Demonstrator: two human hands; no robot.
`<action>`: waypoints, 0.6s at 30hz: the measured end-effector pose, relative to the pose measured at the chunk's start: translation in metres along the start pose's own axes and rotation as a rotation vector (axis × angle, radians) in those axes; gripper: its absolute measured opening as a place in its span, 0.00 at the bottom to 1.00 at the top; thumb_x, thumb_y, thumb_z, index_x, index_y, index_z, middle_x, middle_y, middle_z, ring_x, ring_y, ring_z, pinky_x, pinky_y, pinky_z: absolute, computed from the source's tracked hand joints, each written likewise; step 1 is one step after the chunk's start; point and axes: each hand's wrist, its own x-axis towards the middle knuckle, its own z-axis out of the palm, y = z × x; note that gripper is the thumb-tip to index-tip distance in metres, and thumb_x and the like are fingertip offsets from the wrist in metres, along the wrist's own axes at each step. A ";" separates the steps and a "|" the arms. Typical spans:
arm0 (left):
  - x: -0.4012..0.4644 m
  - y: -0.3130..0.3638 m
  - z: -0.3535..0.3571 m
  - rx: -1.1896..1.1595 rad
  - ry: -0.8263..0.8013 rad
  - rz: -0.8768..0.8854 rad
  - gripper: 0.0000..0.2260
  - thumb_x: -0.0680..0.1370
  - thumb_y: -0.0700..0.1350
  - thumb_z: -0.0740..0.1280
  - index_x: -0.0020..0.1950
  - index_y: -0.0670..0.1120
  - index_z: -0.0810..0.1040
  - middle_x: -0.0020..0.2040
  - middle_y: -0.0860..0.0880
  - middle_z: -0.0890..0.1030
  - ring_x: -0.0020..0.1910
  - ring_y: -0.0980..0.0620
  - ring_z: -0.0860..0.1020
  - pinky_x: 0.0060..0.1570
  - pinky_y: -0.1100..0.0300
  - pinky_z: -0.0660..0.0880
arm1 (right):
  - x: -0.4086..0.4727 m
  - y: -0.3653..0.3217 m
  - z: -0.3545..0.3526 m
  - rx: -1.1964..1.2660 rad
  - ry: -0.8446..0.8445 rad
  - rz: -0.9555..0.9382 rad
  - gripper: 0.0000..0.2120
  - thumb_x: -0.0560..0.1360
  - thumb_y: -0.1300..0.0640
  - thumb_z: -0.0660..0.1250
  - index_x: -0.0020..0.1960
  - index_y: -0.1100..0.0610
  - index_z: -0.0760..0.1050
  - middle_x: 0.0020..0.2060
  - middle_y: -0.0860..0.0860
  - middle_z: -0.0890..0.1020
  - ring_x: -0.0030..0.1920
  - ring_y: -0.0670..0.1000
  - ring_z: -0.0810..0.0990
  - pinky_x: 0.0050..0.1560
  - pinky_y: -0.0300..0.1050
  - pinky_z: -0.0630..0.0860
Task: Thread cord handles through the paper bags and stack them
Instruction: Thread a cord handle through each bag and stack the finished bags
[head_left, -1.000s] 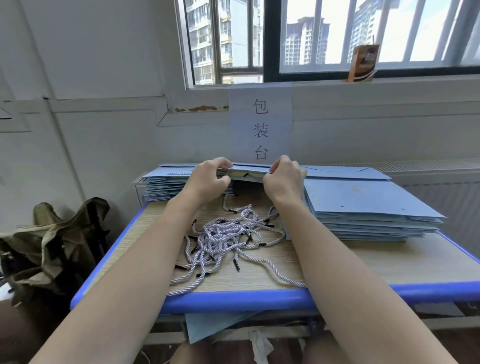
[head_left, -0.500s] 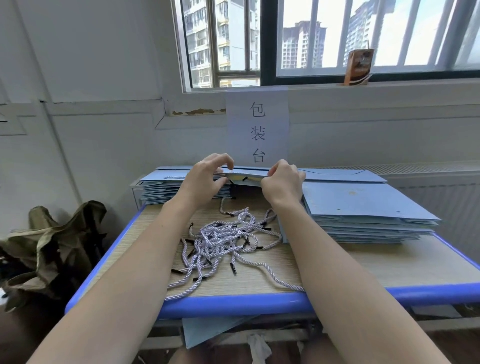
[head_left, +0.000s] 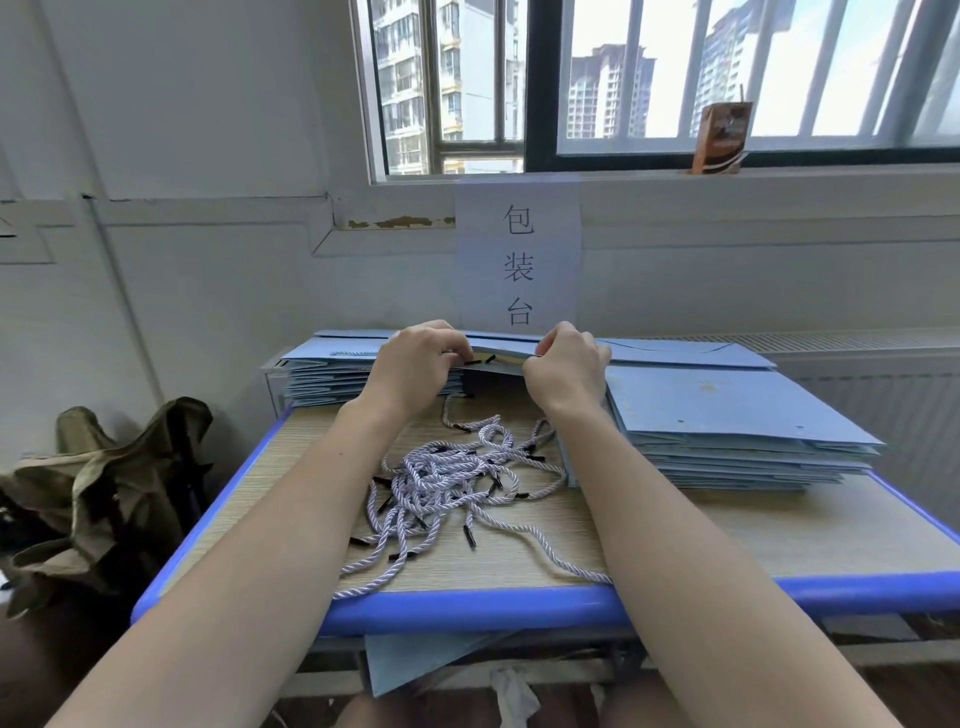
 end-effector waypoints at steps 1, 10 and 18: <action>0.000 0.002 0.001 0.009 0.003 0.019 0.08 0.78 0.36 0.68 0.47 0.46 0.85 0.50 0.50 0.83 0.50 0.45 0.79 0.54 0.44 0.76 | 0.000 0.000 0.001 -0.001 -0.003 -0.001 0.14 0.76 0.60 0.65 0.61 0.58 0.74 0.59 0.57 0.76 0.63 0.58 0.67 0.54 0.51 0.74; 0.001 0.003 0.010 -0.095 -0.038 0.115 0.08 0.76 0.33 0.68 0.43 0.44 0.83 0.48 0.50 0.82 0.47 0.45 0.80 0.52 0.44 0.77 | -0.004 -0.002 0.000 -0.001 -0.025 -0.012 0.11 0.76 0.60 0.65 0.58 0.57 0.75 0.58 0.56 0.76 0.63 0.58 0.67 0.49 0.46 0.67; -0.001 0.007 0.011 -0.130 -0.029 0.118 0.08 0.76 0.39 0.66 0.43 0.48 0.84 0.47 0.55 0.81 0.46 0.49 0.80 0.53 0.43 0.77 | -0.005 -0.003 -0.002 -0.004 -0.038 -0.015 0.11 0.77 0.59 0.66 0.59 0.56 0.75 0.58 0.56 0.76 0.63 0.57 0.68 0.48 0.46 0.67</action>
